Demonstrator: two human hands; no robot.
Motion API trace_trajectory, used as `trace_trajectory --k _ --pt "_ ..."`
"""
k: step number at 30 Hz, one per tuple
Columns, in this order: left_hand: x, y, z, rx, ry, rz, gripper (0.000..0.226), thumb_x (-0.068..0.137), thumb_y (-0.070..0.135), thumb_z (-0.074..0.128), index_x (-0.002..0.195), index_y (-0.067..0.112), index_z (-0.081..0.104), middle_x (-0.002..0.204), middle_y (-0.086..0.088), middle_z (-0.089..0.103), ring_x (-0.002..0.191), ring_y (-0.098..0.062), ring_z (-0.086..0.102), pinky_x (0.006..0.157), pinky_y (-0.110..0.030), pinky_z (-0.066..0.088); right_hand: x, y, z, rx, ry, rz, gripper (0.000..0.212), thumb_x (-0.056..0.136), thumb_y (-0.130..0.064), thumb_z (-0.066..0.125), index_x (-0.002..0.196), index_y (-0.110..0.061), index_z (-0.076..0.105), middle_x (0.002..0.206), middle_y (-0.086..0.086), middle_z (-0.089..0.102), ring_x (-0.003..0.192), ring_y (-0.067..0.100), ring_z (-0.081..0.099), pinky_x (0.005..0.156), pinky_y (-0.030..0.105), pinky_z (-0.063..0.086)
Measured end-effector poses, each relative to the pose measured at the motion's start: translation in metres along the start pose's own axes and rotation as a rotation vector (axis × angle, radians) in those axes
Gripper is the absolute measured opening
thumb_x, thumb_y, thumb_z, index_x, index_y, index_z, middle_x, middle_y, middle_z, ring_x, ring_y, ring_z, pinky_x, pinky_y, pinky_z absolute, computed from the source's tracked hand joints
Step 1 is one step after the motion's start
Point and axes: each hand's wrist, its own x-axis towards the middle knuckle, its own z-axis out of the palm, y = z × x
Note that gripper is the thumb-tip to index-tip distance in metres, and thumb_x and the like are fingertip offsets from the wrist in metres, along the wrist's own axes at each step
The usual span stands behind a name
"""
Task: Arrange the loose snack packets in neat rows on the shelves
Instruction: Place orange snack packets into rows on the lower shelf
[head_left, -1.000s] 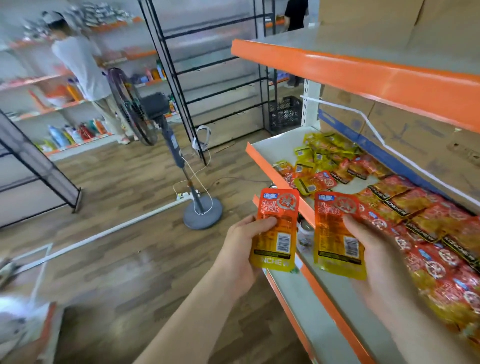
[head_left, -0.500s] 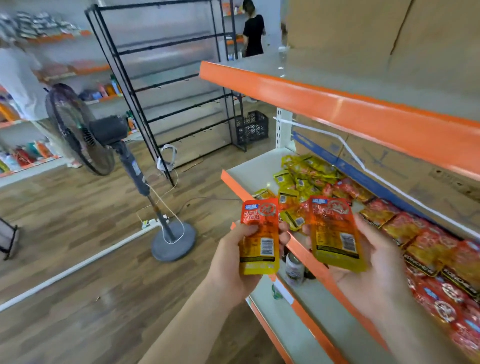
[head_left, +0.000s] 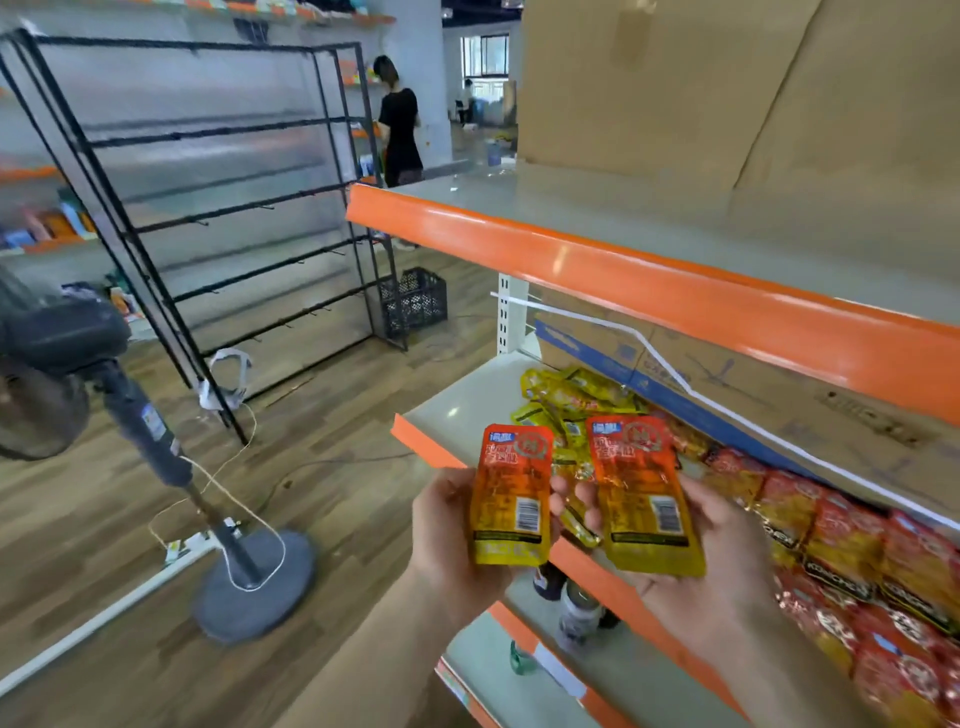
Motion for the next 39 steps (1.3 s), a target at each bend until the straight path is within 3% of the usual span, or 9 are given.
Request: trace_trajectory --k 7,11,15,19,23,28,32,36,39 --pt "0.028 0.002 -0.003 0.079 -0.023 -0.136 0.048 0.088 0.028 0.032 0.094 -0.003 0.068 0.089 -0.022 0.064 0.072 -0.032 0.062 0.074 -0.040 0.048 0.008 0.003 -0.013 -0.017 0.071 -0.077 0.054 0.088 -0.038 0.052 0.104 0.011 0.069 0.098 0.030 0.067 0.076 0.035 0.068 0.079 0.044 0.056" --pt "0.045 -0.011 -0.004 0.055 0.022 -0.171 0.029 0.090 0.028 0.054 0.079 0.009 0.073 0.083 -0.012 0.065 0.069 -0.024 0.062 0.074 -0.035 0.046 0.006 0.003 -0.041 -0.158 0.190 -0.151 0.057 0.053 -0.041 0.093 0.091 -0.004 0.073 0.078 0.016 0.063 0.063 0.023 0.063 0.056 0.030 0.056" --pt "0.061 -0.032 -0.013 0.314 0.018 -0.047 0.015 0.079 0.012 0.065 0.071 0.013 0.053 0.067 -0.003 0.057 0.054 -0.014 0.054 0.053 -0.024 0.045 0.002 0.004 -0.063 -0.492 0.434 -0.258 0.018 0.092 -0.020 0.065 0.099 -0.004 0.072 0.089 0.014 0.076 0.074 0.019 0.073 0.059 0.026 0.057" --pt "0.079 -0.042 -0.017 0.413 0.017 -0.016 0.016 0.083 -0.010 0.061 0.078 0.006 0.058 0.069 -0.008 0.058 0.057 -0.016 0.057 0.056 -0.023 0.051 0.001 -0.003 -0.084 -0.747 0.571 -0.297 0.021 0.096 -0.026 0.063 0.081 -0.010 0.066 0.064 -0.001 0.061 0.056 0.009 0.059 0.050 0.022 0.047" --pt "0.097 -0.050 -0.009 0.597 0.073 0.027 0.021 0.086 -0.019 0.057 0.085 0.002 0.063 0.070 -0.009 0.062 0.060 -0.017 0.062 0.061 -0.024 0.053 0.009 -0.018 -0.107 -0.919 0.624 -0.292 0.025 0.097 -0.023 0.061 0.078 -0.007 0.065 0.072 0.010 0.056 0.066 0.022 0.056 0.052 0.026 0.045" --pt "0.124 -0.060 0.000 0.851 0.117 0.058 0.018 0.068 0.003 0.077 0.081 0.014 0.073 0.077 -0.003 0.068 0.073 -0.021 0.063 0.074 -0.033 0.050 0.016 -0.042 -0.129 -0.987 0.678 -0.299 0.026 0.097 -0.017 0.061 0.073 -0.007 0.065 0.072 0.014 0.062 0.067 0.026 0.061 0.059 0.033 0.049" --pt "0.142 -0.073 0.008 1.196 0.102 0.143 0.020 0.081 0.001 0.076 0.084 0.021 0.072 0.088 0.006 0.069 0.078 -0.011 0.063 0.075 -0.024 0.050 0.018 -0.057 -0.149 -1.077 0.705 -0.298 0.026 0.097 -0.020 0.061 0.084 0.002 0.065 0.086 0.026 0.067 0.069 0.033 0.065 0.072 0.053 0.054" --pt "0.154 -0.087 0.013 1.317 0.050 0.158 0.028 0.082 0.000 0.075 0.082 0.027 0.069 0.089 0.009 0.068 0.068 0.003 0.059 0.062 -0.010 0.045 0.015 -0.063 -0.164 -1.079 0.723 -0.283 0.023 0.097 -0.019 0.061 0.086 0.000 0.066 0.088 0.024 0.068 0.076 0.036 0.066 0.077 0.049 0.055" --pt "0.163 -0.097 0.012 1.400 0.021 0.148 0.028 0.083 0.003 0.076 0.082 0.030 0.068 0.095 0.009 0.069 0.074 0.000 0.060 0.064 -0.010 0.044 0.012 -0.063 -0.171 -1.067 0.760 -0.261 0.016 0.097 -0.018 0.061 0.086 -0.008 0.066 0.085 0.014 0.069 0.072 0.028 0.064 0.072 0.040 0.054"
